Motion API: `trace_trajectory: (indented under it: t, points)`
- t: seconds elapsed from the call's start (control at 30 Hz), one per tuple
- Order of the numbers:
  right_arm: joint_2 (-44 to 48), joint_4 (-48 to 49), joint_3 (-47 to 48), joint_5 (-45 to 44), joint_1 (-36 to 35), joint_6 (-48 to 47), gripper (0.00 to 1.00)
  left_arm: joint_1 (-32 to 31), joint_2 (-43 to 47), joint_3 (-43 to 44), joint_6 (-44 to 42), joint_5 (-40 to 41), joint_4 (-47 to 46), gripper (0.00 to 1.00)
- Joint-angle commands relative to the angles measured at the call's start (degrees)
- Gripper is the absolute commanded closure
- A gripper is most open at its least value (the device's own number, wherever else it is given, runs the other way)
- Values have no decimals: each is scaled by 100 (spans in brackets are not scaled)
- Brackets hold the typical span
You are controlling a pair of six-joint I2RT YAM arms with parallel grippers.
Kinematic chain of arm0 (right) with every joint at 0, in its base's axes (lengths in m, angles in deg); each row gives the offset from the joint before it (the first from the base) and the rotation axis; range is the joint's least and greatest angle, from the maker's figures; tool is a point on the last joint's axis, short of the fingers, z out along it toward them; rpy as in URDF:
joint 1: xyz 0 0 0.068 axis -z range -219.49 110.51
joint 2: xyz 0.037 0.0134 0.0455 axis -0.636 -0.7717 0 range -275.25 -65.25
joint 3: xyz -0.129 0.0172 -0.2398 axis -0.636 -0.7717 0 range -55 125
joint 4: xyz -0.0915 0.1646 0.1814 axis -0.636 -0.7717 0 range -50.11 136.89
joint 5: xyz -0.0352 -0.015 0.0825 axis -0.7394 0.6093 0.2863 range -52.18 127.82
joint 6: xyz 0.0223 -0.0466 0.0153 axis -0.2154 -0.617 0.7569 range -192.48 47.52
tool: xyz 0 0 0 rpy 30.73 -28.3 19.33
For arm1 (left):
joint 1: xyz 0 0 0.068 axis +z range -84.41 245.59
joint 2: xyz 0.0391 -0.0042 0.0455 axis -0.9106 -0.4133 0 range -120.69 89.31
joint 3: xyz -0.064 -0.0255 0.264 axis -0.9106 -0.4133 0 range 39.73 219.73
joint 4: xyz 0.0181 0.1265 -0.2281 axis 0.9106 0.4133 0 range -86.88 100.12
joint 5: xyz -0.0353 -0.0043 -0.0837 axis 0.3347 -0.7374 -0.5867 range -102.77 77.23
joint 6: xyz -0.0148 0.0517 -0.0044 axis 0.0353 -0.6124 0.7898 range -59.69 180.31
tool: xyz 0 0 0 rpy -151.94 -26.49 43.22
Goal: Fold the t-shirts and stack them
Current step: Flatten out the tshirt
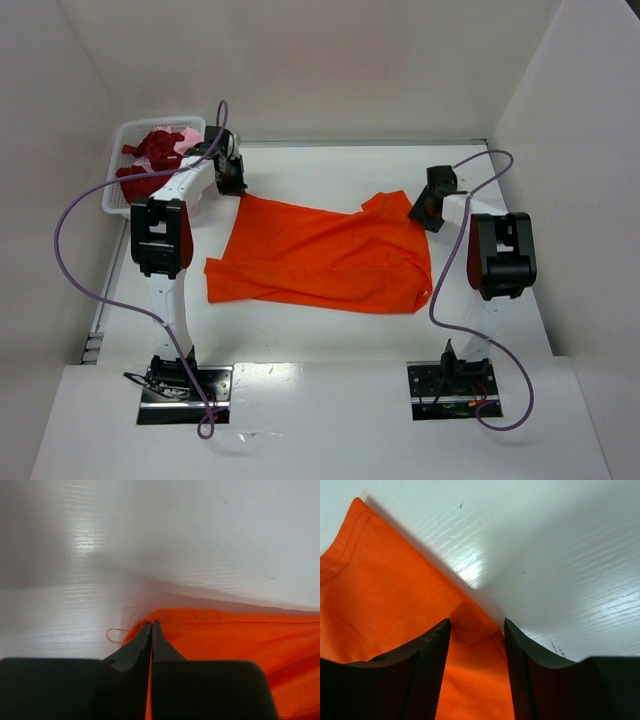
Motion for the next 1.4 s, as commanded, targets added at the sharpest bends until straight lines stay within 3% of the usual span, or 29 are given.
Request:
trace_trajectory:
  t: [0.0,0.3,0.43,0.6,0.83,1.03,1.37]
  points:
    - [-155,235,204,32,27,-24,48,32,-103,220,-185,-66,3,100]
    - [-269,6,327,32,27,-24,91,85,-103,220,-185,-119,3,100]
    - [-269,6,380,32,27,-24,99,85,-103,220,-185,-119,3,100]
    - [38,6,835,32,79,-85,99,85,3,359,-185,-66,3,100]
    - [-58,14,2679,207,211,-392,99,85,353,1080,-71,-13,-50,100]
    - [231,331,3542,594,211,-805,99,85,1056,1389,-71,267,-339,100]
    - [2033,1105,3139,648,211,-1350,99,137,3015,1441,105,698,-1165,100]
